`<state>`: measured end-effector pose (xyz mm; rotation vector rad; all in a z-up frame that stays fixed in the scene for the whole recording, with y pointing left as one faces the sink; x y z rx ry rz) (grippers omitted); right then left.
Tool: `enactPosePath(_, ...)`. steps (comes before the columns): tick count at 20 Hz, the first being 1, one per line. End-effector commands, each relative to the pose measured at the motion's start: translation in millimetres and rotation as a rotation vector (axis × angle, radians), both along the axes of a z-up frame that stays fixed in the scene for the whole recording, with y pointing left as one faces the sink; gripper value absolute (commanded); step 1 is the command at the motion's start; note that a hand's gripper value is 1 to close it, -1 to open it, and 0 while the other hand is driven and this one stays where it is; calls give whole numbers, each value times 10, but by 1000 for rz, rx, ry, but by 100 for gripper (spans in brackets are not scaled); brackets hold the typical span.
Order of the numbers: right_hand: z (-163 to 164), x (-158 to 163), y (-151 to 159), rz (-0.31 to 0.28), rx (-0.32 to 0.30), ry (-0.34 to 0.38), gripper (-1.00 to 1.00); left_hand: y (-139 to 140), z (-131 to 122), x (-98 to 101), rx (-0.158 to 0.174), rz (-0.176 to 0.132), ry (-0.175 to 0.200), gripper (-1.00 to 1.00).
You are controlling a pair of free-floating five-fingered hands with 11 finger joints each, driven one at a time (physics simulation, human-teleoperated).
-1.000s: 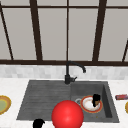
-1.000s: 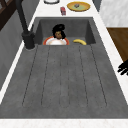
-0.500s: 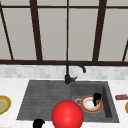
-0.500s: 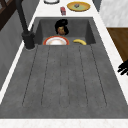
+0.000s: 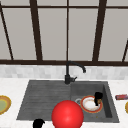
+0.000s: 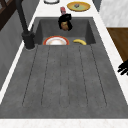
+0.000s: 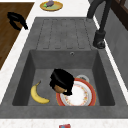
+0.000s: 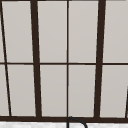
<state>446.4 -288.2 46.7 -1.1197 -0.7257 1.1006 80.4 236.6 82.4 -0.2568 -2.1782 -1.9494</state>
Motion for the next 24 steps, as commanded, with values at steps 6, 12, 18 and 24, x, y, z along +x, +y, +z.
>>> enactPosePath(6, 371, -249, -29, 83, -32, 1, 100, 0, 0, 0, 0, 0, 0, 0)
enactPosePath(12, 546, -386, -25, 110, -21, 31, 100, 0, 0, 0, 0, 0, 0, 0)
enactPosePath(18, 768, -582, -25, 131, -19, 16, 100, 0, 0, 0, 0, 0, 0, 0)
enactPosePath(24, 1031, -847, -87, 135, -18, 1, 100, 0, 0, 0, 0, 0, 0, 0)
